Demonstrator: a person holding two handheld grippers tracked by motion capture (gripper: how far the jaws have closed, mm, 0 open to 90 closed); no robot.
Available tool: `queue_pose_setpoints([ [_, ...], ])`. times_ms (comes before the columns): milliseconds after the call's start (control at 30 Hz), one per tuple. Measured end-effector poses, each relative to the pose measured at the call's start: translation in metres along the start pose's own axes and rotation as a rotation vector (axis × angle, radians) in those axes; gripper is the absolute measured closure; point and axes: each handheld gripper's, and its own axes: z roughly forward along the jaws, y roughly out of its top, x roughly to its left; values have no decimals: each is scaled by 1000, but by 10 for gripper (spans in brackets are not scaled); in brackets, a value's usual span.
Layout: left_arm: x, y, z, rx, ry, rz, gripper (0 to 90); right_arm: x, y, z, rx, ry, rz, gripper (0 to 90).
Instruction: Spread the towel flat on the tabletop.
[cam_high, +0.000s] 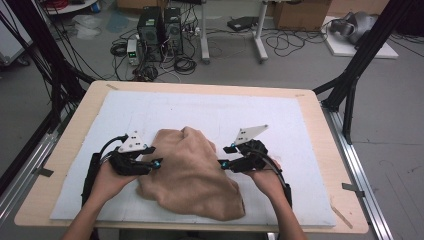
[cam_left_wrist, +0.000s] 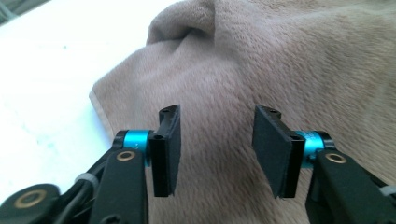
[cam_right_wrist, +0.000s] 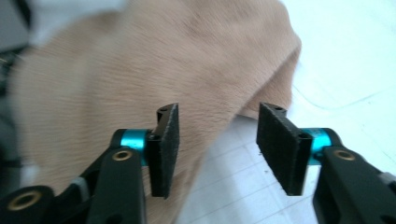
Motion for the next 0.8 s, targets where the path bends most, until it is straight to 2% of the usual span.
queue_pose_setpoints([
  [100, 7, -2, 15, 63, -49, -32, 466, -2, 2, 17, 19, 11, 13, 448],
  [200, 9, -5, 22, 96, -69, -38, 447, -3, 0, 32, 31, 33, 35, 436],
  [267, 9, -9, 25, 105, -81, -52, 465, -2, -3, 43, 37, 74, 47, 488],
  [333, 8, -12, 30, 136, -89, -43, 495, 0, -5, 50, 41, 132, 47, 564],
  [367, 6, -14, 32, 147, -89, -33, 530, 2, -6, 54, 30, 170, 42, 660],
  [433, 3, -17, 32, 136, -77, -11, 553, 3, -7, 55, 30, 188, 39, 686],
  [500, 2, -20, 31, 123, -71, -17, 658, 7, -7, 54, 34, 193, 0, 805],
  [533, 2, -22, 29, 115, -61, -21, 658, 7, -7, 54, 34, 193, 0, 805],
  [633, 1, -22, 25, 107, -46, -20, 742, 6, -6, 48, 21, 184, -17, 838],
  [800, -2, -19, 20, 84, -31, -20, 768, 5, -10, 30, 0, 160, -14, 851],
])
